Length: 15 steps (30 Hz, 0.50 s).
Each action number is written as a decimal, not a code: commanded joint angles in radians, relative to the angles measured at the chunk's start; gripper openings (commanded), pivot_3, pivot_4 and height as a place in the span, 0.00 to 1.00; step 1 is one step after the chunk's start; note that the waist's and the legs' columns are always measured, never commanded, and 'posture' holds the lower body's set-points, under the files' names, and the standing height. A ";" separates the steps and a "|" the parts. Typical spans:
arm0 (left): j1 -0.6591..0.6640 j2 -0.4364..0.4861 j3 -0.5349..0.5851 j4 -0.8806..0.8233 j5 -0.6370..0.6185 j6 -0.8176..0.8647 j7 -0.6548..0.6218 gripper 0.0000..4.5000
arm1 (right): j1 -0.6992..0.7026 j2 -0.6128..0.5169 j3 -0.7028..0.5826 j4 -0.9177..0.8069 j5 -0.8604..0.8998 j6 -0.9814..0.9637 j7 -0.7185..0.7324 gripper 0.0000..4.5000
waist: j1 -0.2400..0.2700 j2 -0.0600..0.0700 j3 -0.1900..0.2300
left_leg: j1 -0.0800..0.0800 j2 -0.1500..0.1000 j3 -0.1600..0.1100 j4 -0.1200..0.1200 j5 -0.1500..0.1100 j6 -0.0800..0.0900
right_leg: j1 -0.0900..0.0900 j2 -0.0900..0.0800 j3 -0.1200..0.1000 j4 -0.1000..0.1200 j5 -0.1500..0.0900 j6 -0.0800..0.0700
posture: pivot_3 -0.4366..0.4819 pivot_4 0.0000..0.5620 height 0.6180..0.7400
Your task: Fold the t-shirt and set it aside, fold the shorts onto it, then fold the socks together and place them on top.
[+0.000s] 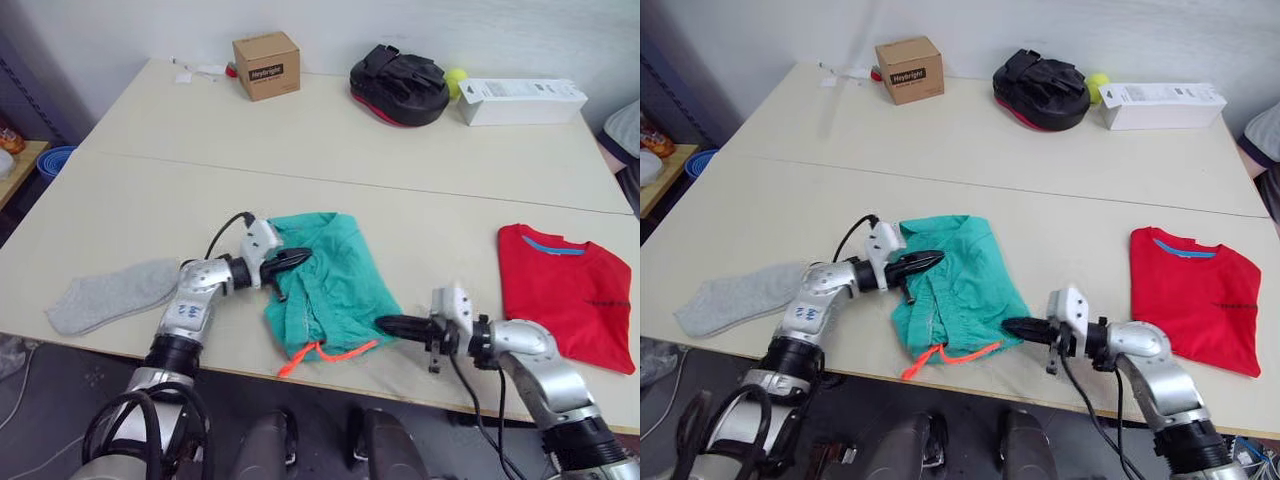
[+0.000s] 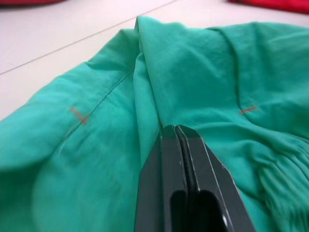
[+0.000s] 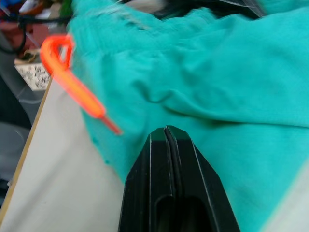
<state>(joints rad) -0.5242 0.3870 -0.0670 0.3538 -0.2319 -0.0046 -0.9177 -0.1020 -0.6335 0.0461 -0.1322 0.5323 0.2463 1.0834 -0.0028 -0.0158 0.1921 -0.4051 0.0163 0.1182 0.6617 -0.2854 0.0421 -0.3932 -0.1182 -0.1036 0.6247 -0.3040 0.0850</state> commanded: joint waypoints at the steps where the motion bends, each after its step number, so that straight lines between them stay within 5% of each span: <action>1: 0.029 0.050 0.041 -0.161 -0.097 -0.003 -0.108 0.00 | -0.034 -0.080 -0.101 -0.097 0.277 0.381 -0.054 0.13 | 0.000 0.000 0.000 | 0.000 0.000 -0.001 0.000 0.000 0.000 | 0.000 0.000 0.000 -0.001 0.000 0.000 | 0.48 0.27 1.00; 4: 0.072 0.115 0.040 -0.262 -0.138 0.023 -0.195 0.00 | -0.118 -0.178 -0.110 -0.054 0.408 0.676 -0.055 0.34 | 0.000 0.001 0.001 | 0.000 0.000 -0.001 0.000 -0.001 0.000 | 0.001 -0.002 -0.001 -0.002 0.000 -0.001 | 0.48 0.27 1.00; 7: 0.121 0.175 0.058 -0.357 -0.187 0.107 -0.223 0.13 | -0.263 -0.194 -0.061 0.086 0.383 0.831 -0.084 0.57 | -0.005 0.002 0.001 | 0.000 0.000 -0.002 -0.001 -0.001 0.001 | 0.001 -0.002 -0.001 -0.004 0.000 -0.002 | 0.48 0.27 1.00; 12: 0.215 0.237 0.120 -0.455 -0.227 0.149 -0.222 0.49 | -0.508 -0.111 0.059 0.371 0.254 0.901 -0.068 0.96 | -0.019 0.004 0.002 | -0.001 0.000 -0.001 -0.004 0.000 0.001 | -0.001 -0.002 -0.001 -0.004 -0.001 -0.002 | 0.48 0.27 1.00; 15: 0.297 0.280 0.145 -0.515 -0.241 0.174 -0.227 0.71 | -0.614 -0.047 0.133 0.476 0.190 0.896 -0.012 1.00 | -0.034 0.005 0.003 | -0.001 -0.001 0.000 -0.006 0.003 0.004 | -0.001 -0.001 -0.001 -0.004 -0.001 -0.002 | 0.48 0.27 1.00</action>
<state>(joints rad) -0.2474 0.6518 0.0479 -0.1054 -0.4459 0.1616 -1.1382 -0.6952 -0.6952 0.1472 0.3109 0.7559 1.1380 1.0475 -0.0366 -0.0107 0.1950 -0.4058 0.0154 0.1185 0.6556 -0.2822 0.0466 -0.3947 -0.1196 -0.1047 0.6210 -0.3046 0.0827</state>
